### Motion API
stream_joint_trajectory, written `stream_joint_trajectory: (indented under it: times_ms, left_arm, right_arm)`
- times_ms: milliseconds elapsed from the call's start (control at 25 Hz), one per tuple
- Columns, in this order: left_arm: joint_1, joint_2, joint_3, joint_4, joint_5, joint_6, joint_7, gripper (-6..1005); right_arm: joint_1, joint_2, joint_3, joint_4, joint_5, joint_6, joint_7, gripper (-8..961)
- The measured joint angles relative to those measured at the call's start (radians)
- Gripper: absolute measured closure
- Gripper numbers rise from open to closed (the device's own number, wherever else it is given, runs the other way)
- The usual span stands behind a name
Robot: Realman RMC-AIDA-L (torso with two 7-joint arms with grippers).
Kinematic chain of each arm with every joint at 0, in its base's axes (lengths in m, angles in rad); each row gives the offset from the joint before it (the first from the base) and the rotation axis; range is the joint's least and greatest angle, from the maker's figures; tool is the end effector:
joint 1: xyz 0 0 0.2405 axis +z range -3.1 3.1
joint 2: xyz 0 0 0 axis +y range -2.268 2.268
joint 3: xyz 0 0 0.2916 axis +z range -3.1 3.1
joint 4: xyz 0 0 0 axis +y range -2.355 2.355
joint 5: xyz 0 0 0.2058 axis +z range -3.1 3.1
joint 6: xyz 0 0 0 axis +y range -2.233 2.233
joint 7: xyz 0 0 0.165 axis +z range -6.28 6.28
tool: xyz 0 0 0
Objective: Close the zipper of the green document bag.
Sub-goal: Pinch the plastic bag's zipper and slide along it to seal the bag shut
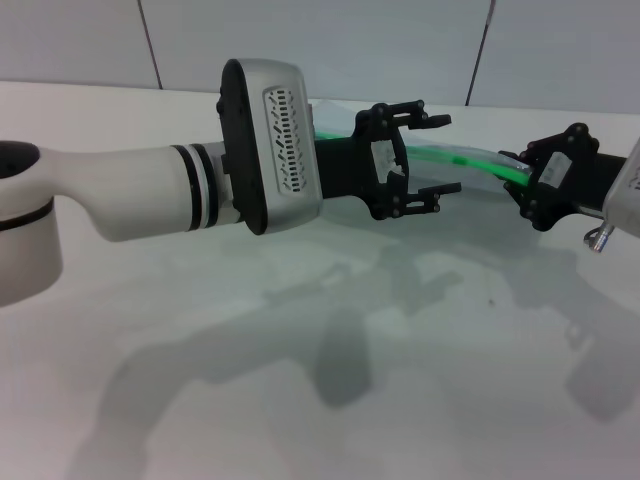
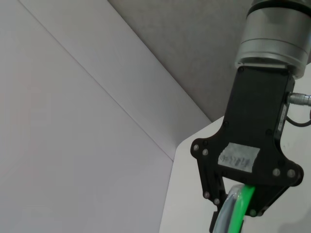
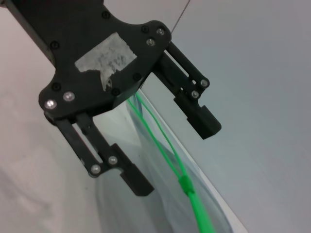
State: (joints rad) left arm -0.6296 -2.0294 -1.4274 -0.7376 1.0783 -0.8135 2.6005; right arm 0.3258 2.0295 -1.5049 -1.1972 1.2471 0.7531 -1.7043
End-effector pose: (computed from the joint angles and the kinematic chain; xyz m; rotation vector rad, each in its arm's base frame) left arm -0.1637 0.4148 -0.1029 -2.4461 0.6124 -0.4286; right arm 0.2454 0.3964 -0.0347 -2.4231 -0.0412 0.0701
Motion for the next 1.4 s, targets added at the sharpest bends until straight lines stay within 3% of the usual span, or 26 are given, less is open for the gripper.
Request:
stream_joint_trajectory:
  times_ms: [1400]
  left_arm:
    - [0.012, -0.002, 0.027, 0.011, 0.014, 0.002, 0.005, 339]
  right_arm:
    - [0.000, 0.000, -0.005, -0.016, 0.000, 0.026, -0.003, 891]
